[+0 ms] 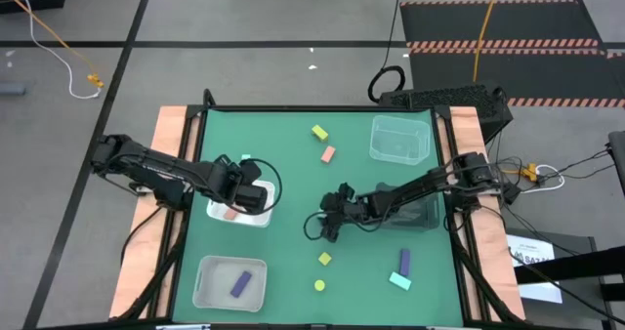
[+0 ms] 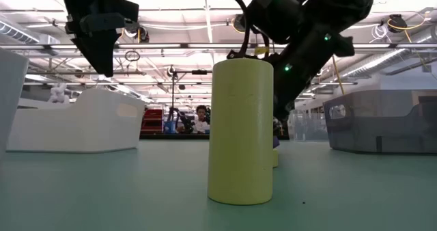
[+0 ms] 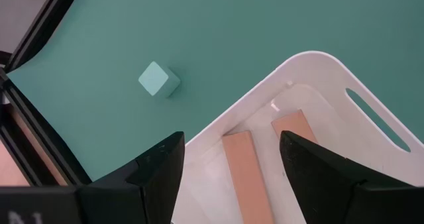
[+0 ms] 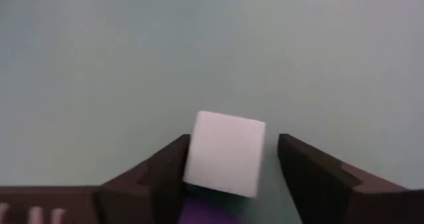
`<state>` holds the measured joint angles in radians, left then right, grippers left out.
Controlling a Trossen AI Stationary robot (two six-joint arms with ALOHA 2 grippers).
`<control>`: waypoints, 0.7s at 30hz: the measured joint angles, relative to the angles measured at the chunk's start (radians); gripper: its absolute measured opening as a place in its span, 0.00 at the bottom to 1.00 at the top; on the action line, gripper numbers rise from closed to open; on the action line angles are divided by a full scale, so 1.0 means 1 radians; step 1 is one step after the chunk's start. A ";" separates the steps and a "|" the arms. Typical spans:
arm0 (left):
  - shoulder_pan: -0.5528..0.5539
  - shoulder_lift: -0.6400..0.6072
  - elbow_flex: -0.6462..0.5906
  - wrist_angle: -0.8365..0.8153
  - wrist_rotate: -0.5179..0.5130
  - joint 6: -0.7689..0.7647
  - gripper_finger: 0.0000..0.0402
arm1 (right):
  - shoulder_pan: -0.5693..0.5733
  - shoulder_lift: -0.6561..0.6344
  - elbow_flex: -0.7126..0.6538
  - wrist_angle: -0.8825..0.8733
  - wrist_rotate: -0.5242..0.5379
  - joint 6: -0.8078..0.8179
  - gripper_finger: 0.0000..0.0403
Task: Sort & place blocks by color
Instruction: Put the middle blue block into the transparent bin
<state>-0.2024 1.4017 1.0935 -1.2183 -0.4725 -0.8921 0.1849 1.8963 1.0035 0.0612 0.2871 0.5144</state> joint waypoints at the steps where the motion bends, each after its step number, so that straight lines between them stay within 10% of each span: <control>1: 0.000 0.000 0.000 0.000 0.000 0.000 0.62 | -0.003 0.004 0.000 0.004 -0.002 0.000 0.49; 6: 0.000 0.000 0.000 0.000 0.000 -0.001 0.62 | -0.015 0.010 0.000 0.040 -0.044 -0.007 0.28; 21: 0.000 0.000 0.000 0.124 -0.013 0.017 0.62 | -0.081 -0.256 -0.004 0.028 -0.049 -0.284 0.28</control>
<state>-0.2024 1.4017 1.0931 -1.0947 -0.4858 -0.8751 0.1041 1.6405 0.9997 0.0896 0.2376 0.2302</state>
